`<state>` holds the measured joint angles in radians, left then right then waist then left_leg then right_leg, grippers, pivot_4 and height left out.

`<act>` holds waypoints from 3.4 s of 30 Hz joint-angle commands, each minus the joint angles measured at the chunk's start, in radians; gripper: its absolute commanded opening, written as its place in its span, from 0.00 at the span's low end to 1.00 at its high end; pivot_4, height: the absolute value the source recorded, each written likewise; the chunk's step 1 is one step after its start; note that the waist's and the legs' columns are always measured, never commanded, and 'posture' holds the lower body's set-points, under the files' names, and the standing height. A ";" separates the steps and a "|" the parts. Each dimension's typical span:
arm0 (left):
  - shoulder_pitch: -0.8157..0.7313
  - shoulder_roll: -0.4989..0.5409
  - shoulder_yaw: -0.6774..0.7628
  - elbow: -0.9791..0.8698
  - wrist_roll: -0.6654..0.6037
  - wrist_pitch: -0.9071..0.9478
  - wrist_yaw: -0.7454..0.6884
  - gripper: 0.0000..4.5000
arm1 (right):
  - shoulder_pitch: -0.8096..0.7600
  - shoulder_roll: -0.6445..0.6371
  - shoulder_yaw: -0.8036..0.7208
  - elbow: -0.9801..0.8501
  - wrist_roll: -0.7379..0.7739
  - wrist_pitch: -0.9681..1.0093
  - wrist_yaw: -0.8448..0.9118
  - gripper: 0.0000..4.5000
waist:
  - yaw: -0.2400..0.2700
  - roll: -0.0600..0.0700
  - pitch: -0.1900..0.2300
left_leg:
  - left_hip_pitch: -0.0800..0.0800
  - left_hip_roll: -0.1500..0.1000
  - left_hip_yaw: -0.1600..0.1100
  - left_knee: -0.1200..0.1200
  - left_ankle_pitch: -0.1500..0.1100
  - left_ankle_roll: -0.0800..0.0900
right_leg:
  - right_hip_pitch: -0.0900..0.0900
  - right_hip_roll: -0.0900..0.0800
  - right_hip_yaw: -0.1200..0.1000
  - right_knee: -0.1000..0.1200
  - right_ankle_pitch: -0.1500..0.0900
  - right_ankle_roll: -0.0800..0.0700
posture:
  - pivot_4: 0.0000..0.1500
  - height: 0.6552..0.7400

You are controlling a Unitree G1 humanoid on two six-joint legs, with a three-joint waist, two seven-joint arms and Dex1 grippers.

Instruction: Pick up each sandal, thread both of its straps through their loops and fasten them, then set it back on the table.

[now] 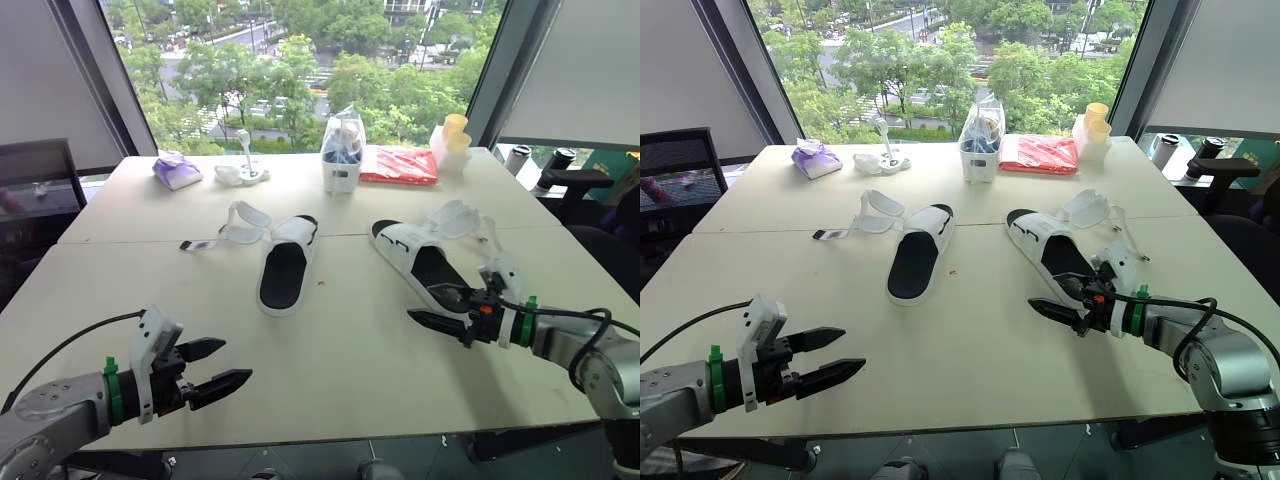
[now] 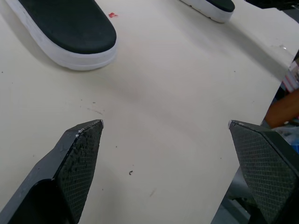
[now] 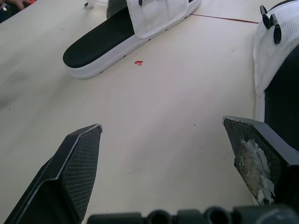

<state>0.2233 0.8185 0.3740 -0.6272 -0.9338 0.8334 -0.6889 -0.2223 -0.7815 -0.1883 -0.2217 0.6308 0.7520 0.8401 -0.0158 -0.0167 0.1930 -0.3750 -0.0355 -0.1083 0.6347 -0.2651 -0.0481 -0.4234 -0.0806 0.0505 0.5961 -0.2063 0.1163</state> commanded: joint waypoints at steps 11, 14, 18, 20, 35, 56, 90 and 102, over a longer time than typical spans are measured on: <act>-0.051 -0.005 -0.012 0.016 0.003 -0.009 -0.010 0.99 | 0.003 0.024 -0.039 -0.066 0.038 0.033 -0.069 1.00 | 0.000 0.000 0.000 | 0.000 0.000 0.000 0.000 0.000 0.000 | 0.000 0.000 0.000 0.000 0.000 0.000 | 1.00 1.00; -0.077 -0.004 -0.016 0.032 0.009 -0.014 -0.013 0.99 | -0.005 0.034 -0.048 -0.073 0.059 0.063 -0.096 1.00 | 0.000 0.000 0.000 | 0.000 0.000 0.000 0.001 0.000 0.000 | 0.000 0.000 0.000 0.001 0.000 0.000 | 1.00 1.00; -0.112 0.010 -0.020 0.058 0.031 -0.025 -0.032 0.99 | -0.028 0.069 -0.086 -0.073 0.115 0.127 -0.162 1.00 | 0.000 0.000 0.000 | 0.000 0.000 0.000 0.001 0.000 0.000 | 0.001 0.000 0.000 0.001 0.000 0.000 | 1.00 1.00; -0.132 0.023 -0.033 0.072 0.051 -0.031 -0.050 0.99 | -0.045 0.092 -0.109 -0.065 0.142 0.157 -0.200 1.00 | -0.001 0.000 0.000 | 0.000 0.000 0.000 0.002 0.000 0.000 | 0.001 0.000 0.000 0.001 0.000 0.000 | 1.00 1.00; -0.328 -0.062 -0.159 0.152 0.124 -0.062 -0.049 0.99 | -0.289 0.454 -0.256 0.243 0.124 0.142 -0.668 1.00 | -0.005 0.001 0.000 | 0.000 0.000 0.000 0.001 0.000 0.000 | 0.000 0.001 0.000 0.002 0.001 0.000 | 1.00 1.00; -0.231 -0.164 -0.149 0.068 0.128 -0.070 0.054 0.99 | -0.390 0.242 -0.014 0.338 -0.150 -0.171 -0.379 1.00 | -0.021 0.002 0.000 | -0.001 -0.002 -0.001 -0.002 0.000 0.000 | -0.001 -0.001 0.000 0.001 0.002 0.005 | 1.00 1.00; -0.295 -0.189 -0.216 0.110 0.160 -0.073 0.055 0.99 | -0.720 0.433 -0.489 0.836 0.114 0.175 -0.746 1.00 | -0.032 0.002 0.000 | 0.001 -0.001 -0.001 0.006 0.001 0.000 | 0.004 0.001 0.000 0.003 0.002 -0.001 | 1.00 1.00; -0.276 -0.208 -0.209 0.101 0.170 -0.079 0.081 1.00 | -0.857 0.479 -0.423 1.070 0.042 -0.040 -0.735 0.69 | -0.030 0.002 0.000 | 0.000 -0.001 -0.002 0.006 0.000 0.000 | 0.004 0.001 0.000 0.002 0.002 -0.001 | 1.00 1.00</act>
<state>-0.0535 0.6128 0.1505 -0.4925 -0.7653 0.7743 -0.6109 -1.0464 -0.2934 -0.6200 0.8489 0.6816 0.7444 0.0888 -0.0454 -0.0145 0.1931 -0.3748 -0.0363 -0.1100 0.6404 -0.2646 -0.0479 -0.4198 -0.0795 0.0504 0.5980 -0.2044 0.1156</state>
